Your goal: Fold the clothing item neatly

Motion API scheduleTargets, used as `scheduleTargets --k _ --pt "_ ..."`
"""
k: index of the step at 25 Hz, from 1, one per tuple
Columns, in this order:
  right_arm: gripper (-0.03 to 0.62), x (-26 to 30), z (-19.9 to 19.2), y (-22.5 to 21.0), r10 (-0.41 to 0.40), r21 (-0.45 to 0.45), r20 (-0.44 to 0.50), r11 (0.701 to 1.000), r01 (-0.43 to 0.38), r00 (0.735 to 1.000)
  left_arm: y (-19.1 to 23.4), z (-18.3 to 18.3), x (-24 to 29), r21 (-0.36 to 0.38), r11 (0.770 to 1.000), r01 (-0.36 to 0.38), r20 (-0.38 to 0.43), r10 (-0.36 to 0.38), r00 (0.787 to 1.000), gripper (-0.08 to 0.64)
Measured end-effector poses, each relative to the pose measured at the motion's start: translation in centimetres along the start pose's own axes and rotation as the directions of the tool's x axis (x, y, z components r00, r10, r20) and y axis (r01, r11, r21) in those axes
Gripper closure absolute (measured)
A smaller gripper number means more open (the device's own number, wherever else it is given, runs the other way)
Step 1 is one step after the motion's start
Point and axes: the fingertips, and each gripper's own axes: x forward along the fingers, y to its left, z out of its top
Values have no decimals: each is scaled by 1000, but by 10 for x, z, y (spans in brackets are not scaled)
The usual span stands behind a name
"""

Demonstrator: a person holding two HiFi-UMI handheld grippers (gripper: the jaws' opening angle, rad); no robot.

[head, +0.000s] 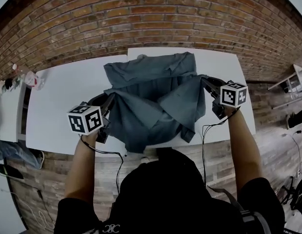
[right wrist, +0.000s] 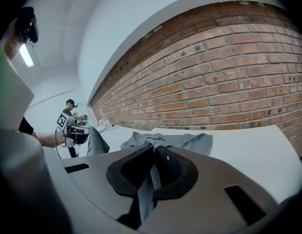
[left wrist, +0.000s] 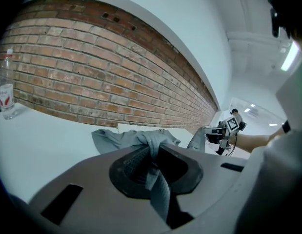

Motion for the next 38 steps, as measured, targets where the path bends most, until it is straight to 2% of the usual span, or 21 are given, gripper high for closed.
scheduleTargets --k 4,9,13,16,17,19,20,23,27,30,33,35,38 --pt "578 38 14 -36 -17 -1 -41 1000 17 999 38 18 30 -4 995 -104 -6 104 995 532" --pt "577 86 23 -80 -44 1 -106 999 45 993 94 16 70 -31 973 -230 -73 227 971 532" --pt "577 112 2 -104 -59 5 -206 998 61 977 122 -4 94 -61 961 -269 -125 260 958 532" --pt "574 121 -19 -111 -48 30 -244 998 57 969 135 -22 99 -71 958 -278 -155 265 952 528" --pt "539 122 -24 -113 -46 40 -249 998 57 967 138 -27 99 -68 958 -280 -165 265 950 501" --pt "455 120 -32 -116 -45 59 -253 996 62 966 143 -37 97 -60 959 -278 -185 263 947 395" --pt "431 117 -35 -116 -44 72 -251 995 64 967 144 -43 94 -56 959 -278 -195 263 945 378" --pt "375 101 -52 -117 -51 129 -236 988 84 970 144 -61 78 -34 959 -283 -223 268 937 354" --pt "337 65 -84 -126 -127 176 -234 969 171 964 140 -91 46 -21 956 -292 -253 277 927 351" --pt "336 38 -95 -105 -136 187 -196 967 173 971 135 -118 20 -32 955 -296 -280 276 920 351" --pt "336 20 -114 -51 -30 173 -212 983 68 977 120 -148 1 -59 962 -267 -314 236 920 344" --pt "336 12 -135 -19 32 173 -256 985 13 966 106 -166 -8 -64 968 -241 -332 207 920 339" --pt "337 5 -164 12 83 180 -314 983 -27 946 89 -186 -17 -37 975 -219 -353 192 916 339"
